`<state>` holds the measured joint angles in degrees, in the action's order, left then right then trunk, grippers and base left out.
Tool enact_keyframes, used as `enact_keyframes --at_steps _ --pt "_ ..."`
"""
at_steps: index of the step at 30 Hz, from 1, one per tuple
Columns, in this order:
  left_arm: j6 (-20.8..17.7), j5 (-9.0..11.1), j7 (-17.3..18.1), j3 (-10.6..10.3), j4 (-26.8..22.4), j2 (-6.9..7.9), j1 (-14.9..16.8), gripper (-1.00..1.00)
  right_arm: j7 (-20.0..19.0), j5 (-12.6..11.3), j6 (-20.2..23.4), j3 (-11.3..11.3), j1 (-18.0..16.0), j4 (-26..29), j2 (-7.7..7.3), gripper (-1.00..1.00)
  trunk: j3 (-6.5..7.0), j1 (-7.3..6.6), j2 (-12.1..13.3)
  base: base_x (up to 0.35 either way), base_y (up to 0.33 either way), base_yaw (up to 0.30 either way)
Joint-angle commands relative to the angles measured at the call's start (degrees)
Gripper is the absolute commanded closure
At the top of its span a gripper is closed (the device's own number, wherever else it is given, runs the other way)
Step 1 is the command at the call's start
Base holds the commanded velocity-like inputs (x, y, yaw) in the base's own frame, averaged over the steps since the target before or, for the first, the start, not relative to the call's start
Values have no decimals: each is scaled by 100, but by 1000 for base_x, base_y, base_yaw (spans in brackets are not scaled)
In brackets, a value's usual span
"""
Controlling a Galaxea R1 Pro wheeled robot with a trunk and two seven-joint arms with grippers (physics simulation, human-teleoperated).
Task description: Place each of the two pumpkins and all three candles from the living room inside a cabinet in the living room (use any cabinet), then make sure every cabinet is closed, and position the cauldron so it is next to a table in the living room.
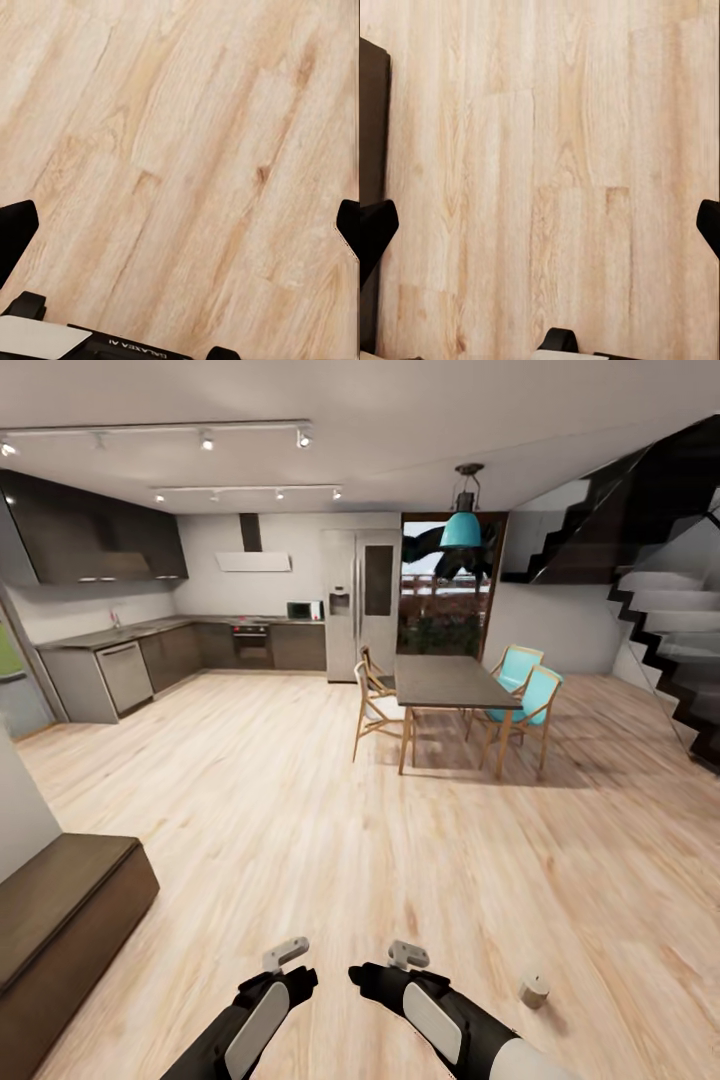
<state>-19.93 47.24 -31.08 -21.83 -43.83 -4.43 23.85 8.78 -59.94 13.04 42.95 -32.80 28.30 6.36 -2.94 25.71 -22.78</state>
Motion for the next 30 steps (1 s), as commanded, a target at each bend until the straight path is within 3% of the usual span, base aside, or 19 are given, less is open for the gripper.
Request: enact_keyframes --at_steps 1,9,15,30 --pt "-11 40 -48 -15 -12 4 5 -100 45 -44 6 38 -10 9 -3 -100 -11 7 -14 303 -131 -288" --pt "-11 40 -43 -15 -12 4 4 -100 45 -45 6 38 -8 9 -3 -100 3 7 -14 303 -128 -234" --pt "-11 40 -54 -120 -12 4 1 -100 43 -46 -3 38 -8 6 -3 -100 4 7 -14 303 -128 -22" --pt "-11 40 -56 -143 -12 4 2 -100 60 -61 17 38 -9 9 -3 -100 4 7 -14 303 -128 -1"
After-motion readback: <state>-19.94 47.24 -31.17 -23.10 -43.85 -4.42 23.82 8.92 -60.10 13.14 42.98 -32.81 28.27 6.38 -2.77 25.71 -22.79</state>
